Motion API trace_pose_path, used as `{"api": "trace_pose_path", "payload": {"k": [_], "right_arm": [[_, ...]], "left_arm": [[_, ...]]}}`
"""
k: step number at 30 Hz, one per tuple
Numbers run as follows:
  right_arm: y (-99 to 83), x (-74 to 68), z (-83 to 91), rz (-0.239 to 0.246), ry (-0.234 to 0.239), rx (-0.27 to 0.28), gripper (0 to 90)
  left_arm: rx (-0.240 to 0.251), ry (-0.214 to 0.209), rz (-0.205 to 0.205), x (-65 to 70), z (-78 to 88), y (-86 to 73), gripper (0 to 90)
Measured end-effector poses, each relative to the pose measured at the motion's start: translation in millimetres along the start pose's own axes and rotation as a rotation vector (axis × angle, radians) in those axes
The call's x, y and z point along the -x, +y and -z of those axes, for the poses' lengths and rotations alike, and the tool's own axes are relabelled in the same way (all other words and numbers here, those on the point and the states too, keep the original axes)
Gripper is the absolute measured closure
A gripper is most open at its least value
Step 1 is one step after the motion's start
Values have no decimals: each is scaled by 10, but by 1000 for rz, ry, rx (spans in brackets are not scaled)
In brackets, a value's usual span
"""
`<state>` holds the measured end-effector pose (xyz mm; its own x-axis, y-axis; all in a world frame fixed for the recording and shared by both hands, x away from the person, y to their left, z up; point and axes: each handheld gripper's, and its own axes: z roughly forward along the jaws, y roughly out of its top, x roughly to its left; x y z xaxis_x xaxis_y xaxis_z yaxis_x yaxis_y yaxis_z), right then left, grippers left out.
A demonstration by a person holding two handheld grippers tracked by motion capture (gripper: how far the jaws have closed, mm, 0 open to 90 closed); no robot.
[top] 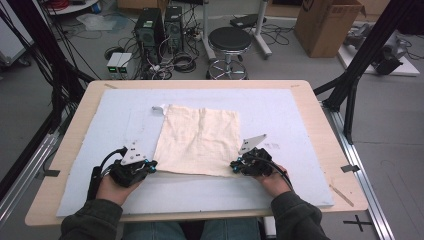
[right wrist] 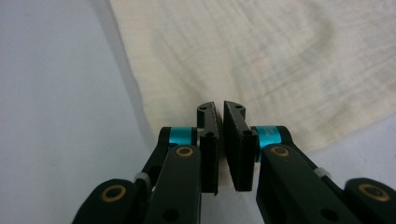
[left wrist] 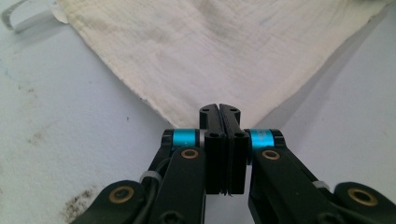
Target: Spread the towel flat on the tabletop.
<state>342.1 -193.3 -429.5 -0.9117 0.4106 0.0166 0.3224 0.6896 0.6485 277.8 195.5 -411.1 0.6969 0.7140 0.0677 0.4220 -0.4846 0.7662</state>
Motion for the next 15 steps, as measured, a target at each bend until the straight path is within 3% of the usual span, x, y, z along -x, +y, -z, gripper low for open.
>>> {"api": "trace_pose_path", "payload": {"k": [15], "right_arm": [[-19, -15, 76, 18, 19, -1, 859]], "left_arm": [[-13, -7, 5, 95, -27, -187, 884]]}}
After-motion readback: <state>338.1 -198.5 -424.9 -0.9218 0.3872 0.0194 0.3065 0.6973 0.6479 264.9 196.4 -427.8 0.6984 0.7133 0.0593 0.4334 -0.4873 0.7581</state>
